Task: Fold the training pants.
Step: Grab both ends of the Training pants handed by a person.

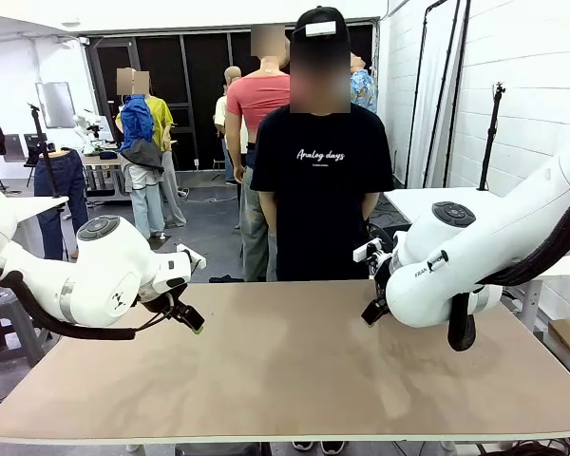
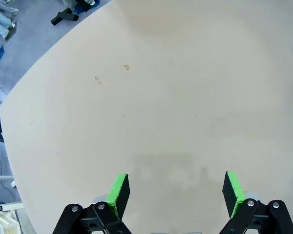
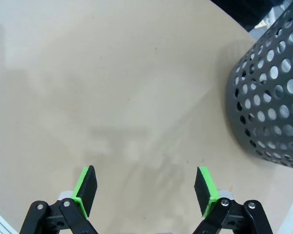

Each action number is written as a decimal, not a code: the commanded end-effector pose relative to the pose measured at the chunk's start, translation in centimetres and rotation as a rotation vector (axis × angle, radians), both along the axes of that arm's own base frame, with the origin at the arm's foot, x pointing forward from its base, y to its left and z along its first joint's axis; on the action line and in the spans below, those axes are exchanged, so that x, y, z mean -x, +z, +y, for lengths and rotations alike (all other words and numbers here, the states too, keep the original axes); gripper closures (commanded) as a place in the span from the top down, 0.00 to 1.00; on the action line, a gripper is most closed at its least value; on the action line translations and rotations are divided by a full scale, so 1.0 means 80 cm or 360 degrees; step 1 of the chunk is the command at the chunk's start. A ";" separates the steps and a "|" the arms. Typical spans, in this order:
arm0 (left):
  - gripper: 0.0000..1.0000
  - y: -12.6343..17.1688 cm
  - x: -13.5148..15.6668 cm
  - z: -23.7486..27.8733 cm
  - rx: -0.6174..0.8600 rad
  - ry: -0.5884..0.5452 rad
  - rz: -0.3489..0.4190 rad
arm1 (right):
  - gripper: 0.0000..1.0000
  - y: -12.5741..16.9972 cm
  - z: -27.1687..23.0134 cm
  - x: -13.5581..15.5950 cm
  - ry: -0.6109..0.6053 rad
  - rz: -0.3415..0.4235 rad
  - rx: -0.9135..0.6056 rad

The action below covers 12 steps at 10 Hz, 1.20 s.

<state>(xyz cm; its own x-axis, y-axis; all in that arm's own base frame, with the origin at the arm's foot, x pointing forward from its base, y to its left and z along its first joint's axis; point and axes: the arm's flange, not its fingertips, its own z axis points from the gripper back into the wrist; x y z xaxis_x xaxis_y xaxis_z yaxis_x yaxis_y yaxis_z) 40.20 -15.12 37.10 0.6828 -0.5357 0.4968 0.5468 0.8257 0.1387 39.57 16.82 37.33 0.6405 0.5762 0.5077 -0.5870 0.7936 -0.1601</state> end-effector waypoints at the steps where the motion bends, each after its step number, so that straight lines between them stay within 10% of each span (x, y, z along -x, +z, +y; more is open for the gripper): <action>1: 1.00 0.000 0.000 0.001 0.0001 0.0002 0.0000 | 1.00 0.000 0.000 0.000 -0.0001 0.0000 -0.0001; 5: 1.00 0.019 0.004 -0.001 -0.0002 -0.0020 -0.0025 | 1.00 0.004 -0.001 0.000 0.0005 0.0044 -0.0011; 8: 1.00 0.096 0.019 -0.006 -0.0037 0.0015 0.0041 | 1.00 0.059 -0.014 0.015 0.0050 0.0187 -0.0012; 12: 1.00 0.168 0.038 -0.010 -0.0002 -0.0014 0.0081 | 1.00 0.141 -0.030 0.041 0.0056 0.0087 -0.0024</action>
